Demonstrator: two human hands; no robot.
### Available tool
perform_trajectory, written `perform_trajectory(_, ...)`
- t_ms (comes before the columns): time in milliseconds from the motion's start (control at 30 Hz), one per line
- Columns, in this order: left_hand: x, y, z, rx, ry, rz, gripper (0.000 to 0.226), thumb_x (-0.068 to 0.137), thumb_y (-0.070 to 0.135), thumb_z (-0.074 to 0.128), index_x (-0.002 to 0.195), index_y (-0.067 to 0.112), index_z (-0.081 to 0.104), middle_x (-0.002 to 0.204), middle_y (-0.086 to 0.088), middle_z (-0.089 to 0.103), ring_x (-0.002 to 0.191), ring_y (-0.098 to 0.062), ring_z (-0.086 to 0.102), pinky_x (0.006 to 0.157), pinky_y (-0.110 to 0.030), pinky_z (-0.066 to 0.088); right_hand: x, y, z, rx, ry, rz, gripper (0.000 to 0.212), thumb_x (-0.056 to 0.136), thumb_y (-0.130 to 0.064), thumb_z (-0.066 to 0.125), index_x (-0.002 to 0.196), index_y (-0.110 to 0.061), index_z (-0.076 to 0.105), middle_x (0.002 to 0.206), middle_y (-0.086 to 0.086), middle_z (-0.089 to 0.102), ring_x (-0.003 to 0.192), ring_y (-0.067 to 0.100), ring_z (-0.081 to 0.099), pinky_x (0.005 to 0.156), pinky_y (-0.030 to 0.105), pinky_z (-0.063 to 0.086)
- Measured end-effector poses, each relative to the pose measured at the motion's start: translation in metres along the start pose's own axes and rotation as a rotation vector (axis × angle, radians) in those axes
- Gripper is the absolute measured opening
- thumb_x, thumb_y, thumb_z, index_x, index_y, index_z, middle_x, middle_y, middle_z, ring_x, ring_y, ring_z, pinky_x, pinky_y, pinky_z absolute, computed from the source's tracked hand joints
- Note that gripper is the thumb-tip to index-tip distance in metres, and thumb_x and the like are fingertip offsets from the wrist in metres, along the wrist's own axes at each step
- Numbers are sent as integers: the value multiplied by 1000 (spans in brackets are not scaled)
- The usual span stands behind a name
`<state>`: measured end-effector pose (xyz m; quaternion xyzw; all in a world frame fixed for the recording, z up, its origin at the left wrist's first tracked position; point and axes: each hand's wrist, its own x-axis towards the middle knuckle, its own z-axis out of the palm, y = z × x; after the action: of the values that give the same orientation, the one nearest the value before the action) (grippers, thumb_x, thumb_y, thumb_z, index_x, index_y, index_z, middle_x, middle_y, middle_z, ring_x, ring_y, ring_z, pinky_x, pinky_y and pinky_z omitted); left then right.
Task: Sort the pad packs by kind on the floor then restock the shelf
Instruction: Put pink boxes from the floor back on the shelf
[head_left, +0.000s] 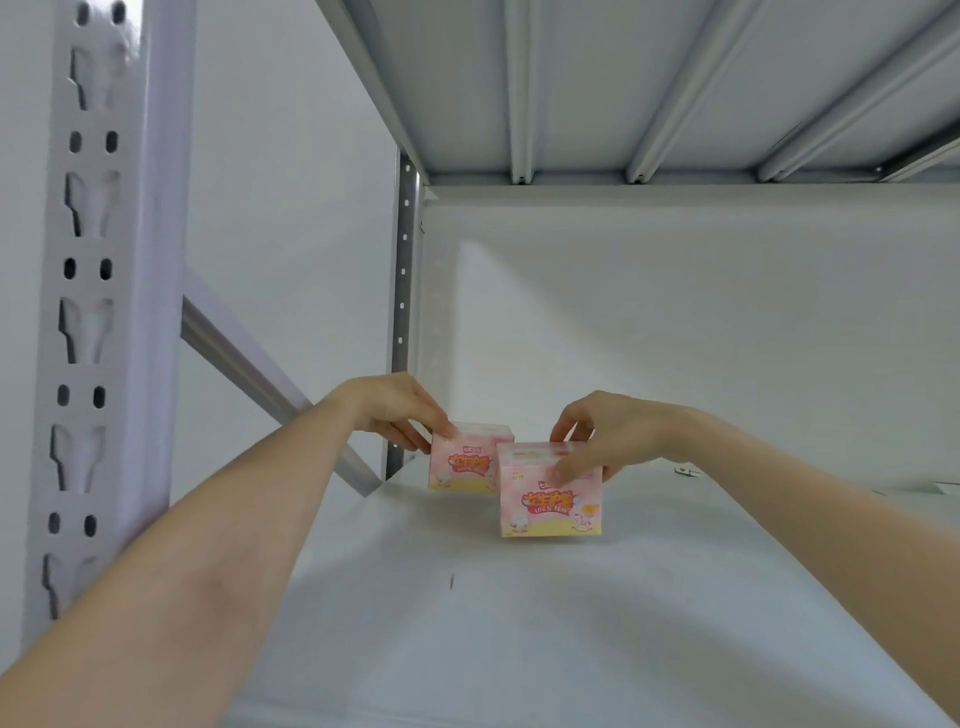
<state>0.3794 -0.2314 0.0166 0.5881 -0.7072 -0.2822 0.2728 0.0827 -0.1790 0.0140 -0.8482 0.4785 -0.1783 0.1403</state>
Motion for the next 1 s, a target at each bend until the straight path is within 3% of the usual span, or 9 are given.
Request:
perform_trajectory(300, 7, -7, 1, -30, -20, -37, 36, 67, 25, 88, 97, 18, 72, 89, 2, 77, 83, -17, 74, 67, -27, 59, 25, -4, 19, 82, -39, 43, 54, 71, -33, 85, 113, -11, 60, 104, 4, 62, 84, 15, 70, 75, 30, 60)
perform_trajectory(367, 3, -5, 3, -65, -12, -41, 37, 67, 26, 88, 99, 16, 72, 94, -1, 76, 84, -18, 74, 73, -32, 60, 25, -2, 22, 128, -30, 58, 61, 70, -32, 85, 119, -8, 56, 104, 6, 62, 87, 17, 70, 77, 33, 60)
perform_trajectory(467, -6, -3, 7, -99, -6, -56, 56, 66, 33, 88, 114, 12, 68, 113, -8, 69, 97, -23, 70, 84, -39, 58, 23, -1, 26, 216, -24, 82, 74, 72, -25, 84, 133, -6, 46, 105, 5, 59, 86, 14, 69, 71, 27, 60)
perform_trajectory(533, -14, -4, 12, -143, -8, -82, 68, 63, 38, 87, 121, 10, 63, 120, -11, 63, 99, -24, 67, 85, -40, 57, 22, -1, 28, 271, -28, 91, 82, 73, -20, 84, 141, -6, 39, 105, 4, 57, 84, 11, 68, 65, 21, 58)
perform_trajectory(633, -29, -11, 21, -206, -42, -124, 79, 57, 38, 86, 126, 9, 60, 128, -17, 57, 107, -28, 63, 88, -42, 55, 21, -3, 31, 332, -43, 102, 91, 72, -15, 84, 146, -4, 31, 109, 5, 58, 90, 14, 67, 67, 22, 58)
perform_trajectory(733, -39, -19, 28, -227, -68, -151, 76, 63, 34, 84, 130, 8, 58, 123, -8, 57, 115, -25, 61, 97, -43, 50, 22, -8, 36, 394, -55, 113, 94, 72, -11, 84, 147, -2, 27, 111, 7, 59, 94, 16, 67, 69, 22, 58)
perform_trajectory(867, -46, -24, 34, -259, -118, -159, 54, 77, 26, 79, 125, 12, 62, 116, 3, 61, 119, -19, 58, 109, -42, 40, 28, -14, 45, 453, -55, 120, 95, 72, -10, 84, 147, 0, 26, 110, 6, 59, 89, 14, 69, 66, 21, 57)
perform_trajectory(1000, -52, -27, 35, -261, -188, -140, 50, 83, 20, 74, 131, 20, 58, 136, 7, 55, 127, -16, 51, 106, -34, 36, 35, -19, 53, 440, -35, 108, 97, 71, -14, 85, 147, 1, 26, 118, 5, 54, 97, 16, 66, 71, 22, 56)
